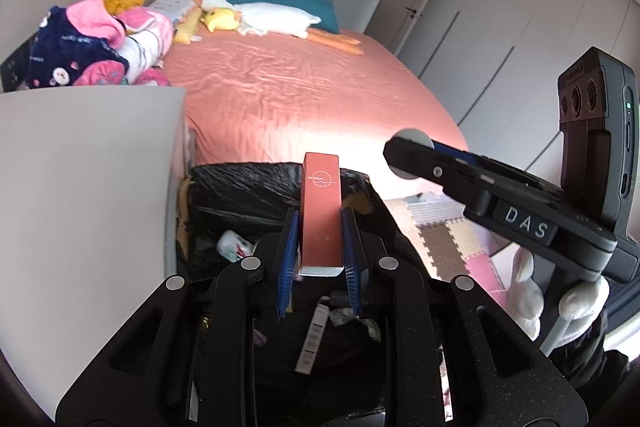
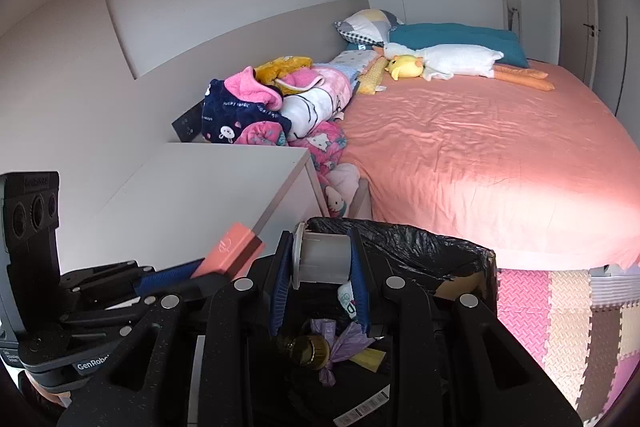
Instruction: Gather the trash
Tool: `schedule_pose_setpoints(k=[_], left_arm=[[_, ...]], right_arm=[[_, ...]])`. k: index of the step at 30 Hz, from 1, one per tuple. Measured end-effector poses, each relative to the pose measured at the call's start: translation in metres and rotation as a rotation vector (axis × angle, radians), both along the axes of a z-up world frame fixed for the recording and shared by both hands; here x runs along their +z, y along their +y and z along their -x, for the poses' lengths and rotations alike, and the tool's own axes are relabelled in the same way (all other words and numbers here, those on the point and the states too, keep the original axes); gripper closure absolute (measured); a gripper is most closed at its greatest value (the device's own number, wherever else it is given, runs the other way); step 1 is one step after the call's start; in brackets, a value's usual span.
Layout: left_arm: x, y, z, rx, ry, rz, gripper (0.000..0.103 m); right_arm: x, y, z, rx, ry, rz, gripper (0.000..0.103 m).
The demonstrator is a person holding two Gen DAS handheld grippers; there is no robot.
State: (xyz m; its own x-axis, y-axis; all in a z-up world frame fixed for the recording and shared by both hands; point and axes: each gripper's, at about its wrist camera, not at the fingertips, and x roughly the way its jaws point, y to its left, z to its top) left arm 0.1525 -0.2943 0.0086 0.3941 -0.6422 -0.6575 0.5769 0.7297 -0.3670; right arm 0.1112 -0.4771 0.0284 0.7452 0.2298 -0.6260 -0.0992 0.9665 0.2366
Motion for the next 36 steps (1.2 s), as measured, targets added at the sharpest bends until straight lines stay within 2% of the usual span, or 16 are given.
schedule_pose_setpoints(k=[1, 2, 3, 6, 8, 15, 23, 36], left_arm=[[-0.002, 0.0, -0.001, -0.003, 0.012, -0.005, 0.064], [-0.003, 0.0, -0.001, 0.01, 0.014, -0.016, 0.02], [-0.003, 0.001, -0.001, 0.032, 0.002, -0.021, 0.006], [-0.001, 0.006, 0.001, 0.053, -0.01, -0.006, 0.007], [-0.001, 0.008, 0.0, 0.09, -0.018, -0.033, 0.007], [-0.006, 0.006, 0.006, 0.104, -0.048, -0.084, 0.007], [-0.006, 0.011, 0.004, 0.129, -0.046, -0.072, 0.007], [0.001, 0.009, 0.011, 0.126, -0.097, -0.084, 0.007]], right_arm=[[0.003, -0.005, 0.001, -0.016, -0.005, -0.007, 0.062], [0.005, -0.009, 0.004, -0.032, -0.018, -0.012, 0.043], [0.007, -0.012, 0.006, -0.048, -0.035, -0.015, 0.037], [0.01, -0.017, 0.011, -0.076, -0.043, 0.002, 0.031], [0.009, -0.018, 0.013, -0.088, -0.041, 0.005, 0.025], [0.001, -0.019, 0.017, -0.083, -0.021, 0.007, 0.025], [-0.001, -0.019, 0.018, -0.08, -0.017, 0.006, 0.025], [0.002, -0.013, 0.018, -0.069, -0.022, 0.018, 0.025]])
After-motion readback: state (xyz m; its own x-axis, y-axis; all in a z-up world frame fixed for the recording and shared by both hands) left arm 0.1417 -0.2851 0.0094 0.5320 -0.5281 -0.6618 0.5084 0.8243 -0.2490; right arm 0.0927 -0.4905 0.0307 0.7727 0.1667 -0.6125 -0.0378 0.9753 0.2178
